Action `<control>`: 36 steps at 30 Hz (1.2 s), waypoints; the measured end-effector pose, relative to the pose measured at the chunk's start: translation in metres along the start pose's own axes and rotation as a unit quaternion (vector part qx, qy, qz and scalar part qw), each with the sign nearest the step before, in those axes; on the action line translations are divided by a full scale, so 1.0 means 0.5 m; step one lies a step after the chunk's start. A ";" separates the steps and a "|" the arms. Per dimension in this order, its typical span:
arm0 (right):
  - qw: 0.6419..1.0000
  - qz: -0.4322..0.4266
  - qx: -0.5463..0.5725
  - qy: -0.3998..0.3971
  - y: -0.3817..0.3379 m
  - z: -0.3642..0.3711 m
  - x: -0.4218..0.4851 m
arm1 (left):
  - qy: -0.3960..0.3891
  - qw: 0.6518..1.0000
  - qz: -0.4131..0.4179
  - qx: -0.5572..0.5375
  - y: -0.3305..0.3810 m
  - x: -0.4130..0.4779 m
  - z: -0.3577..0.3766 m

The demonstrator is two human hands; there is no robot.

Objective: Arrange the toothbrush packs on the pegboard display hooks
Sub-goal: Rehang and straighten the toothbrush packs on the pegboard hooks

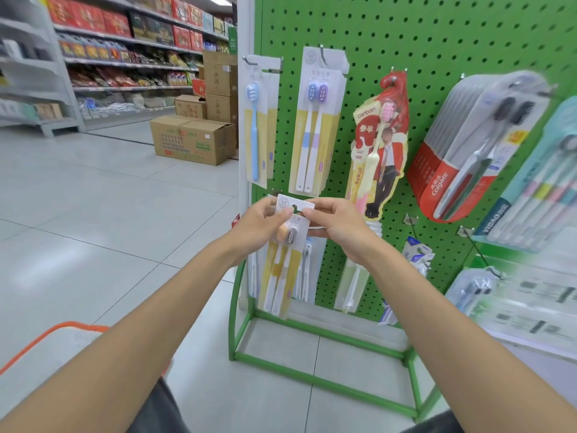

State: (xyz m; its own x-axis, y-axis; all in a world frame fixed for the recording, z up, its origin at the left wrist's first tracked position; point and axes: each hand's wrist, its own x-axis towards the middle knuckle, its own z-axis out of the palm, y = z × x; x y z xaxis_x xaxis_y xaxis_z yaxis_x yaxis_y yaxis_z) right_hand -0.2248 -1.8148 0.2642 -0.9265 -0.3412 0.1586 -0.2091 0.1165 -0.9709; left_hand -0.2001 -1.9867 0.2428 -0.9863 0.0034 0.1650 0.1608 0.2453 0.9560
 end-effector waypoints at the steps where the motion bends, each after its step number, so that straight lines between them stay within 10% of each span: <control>1: 1.000 -0.005 -0.015 -0.001 -0.012 0.004 0.000 | 0.016 1.000 0.016 -0.004 0.015 0.001 -0.008; 36: 0.946 -0.121 -0.260 0.148 -0.447 -0.155 0.238 | 0.167 0.903 0.134 0.373 0.449 0.314 -0.156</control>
State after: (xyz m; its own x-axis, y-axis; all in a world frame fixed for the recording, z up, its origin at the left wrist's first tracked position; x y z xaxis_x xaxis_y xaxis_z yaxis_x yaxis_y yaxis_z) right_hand -0.3125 -1.8094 0.5139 -0.8628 -0.1483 0.4833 -0.4805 0.5379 -0.6927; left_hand -0.3161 -2.0066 0.5022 -0.8287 -0.1028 0.5502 0.1997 0.8640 0.4622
